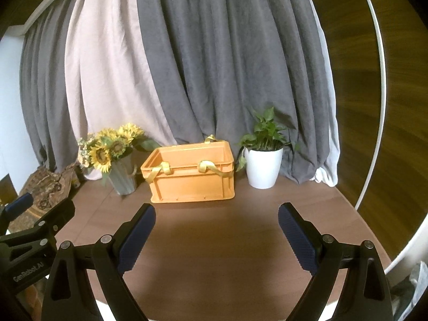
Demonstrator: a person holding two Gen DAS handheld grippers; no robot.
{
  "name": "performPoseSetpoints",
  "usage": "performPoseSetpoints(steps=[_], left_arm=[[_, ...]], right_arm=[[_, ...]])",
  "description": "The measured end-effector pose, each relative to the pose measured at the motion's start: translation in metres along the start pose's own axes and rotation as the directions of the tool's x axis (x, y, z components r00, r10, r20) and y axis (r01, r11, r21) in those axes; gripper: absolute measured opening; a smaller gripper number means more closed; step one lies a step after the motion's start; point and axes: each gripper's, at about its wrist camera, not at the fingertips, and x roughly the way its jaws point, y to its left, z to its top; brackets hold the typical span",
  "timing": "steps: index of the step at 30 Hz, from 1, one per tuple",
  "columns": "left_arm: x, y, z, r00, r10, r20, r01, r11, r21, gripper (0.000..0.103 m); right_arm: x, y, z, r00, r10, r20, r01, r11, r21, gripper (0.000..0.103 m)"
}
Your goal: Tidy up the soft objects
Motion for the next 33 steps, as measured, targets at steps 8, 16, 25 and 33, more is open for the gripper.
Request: performPoseSetpoints(steps=[8, 16, 25, 33], left_arm=[[-0.011, 0.0, -0.004, 1.0, 0.009, 0.011, -0.009, 1.0, -0.005, 0.103], [-0.016, -0.003, -0.004, 1.0, 0.023, 0.019, -0.023, 1.0, -0.005, 0.103], [-0.016, -0.003, -0.004, 1.0, 0.024, 0.02, -0.024, 1.0, -0.005, 0.103], [-0.017, -0.002, -0.004, 1.0, 0.022, 0.021, -0.022, 1.0, -0.006, 0.103]], right_arm=[[-0.01, 0.0, -0.003, 1.0, 0.006, 0.009, -0.006, 1.0, -0.006, 0.094], [-0.015, 0.0, -0.003, 1.0, 0.006, 0.015, -0.006, 1.0, -0.004, 0.094], [-0.019, 0.0, -0.002, 1.0, 0.005, 0.019, -0.005, 1.0, -0.004, 0.094], [-0.02, 0.0, -0.002, 1.0, 0.004, 0.02, -0.004, 1.0, -0.002, 0.094]])
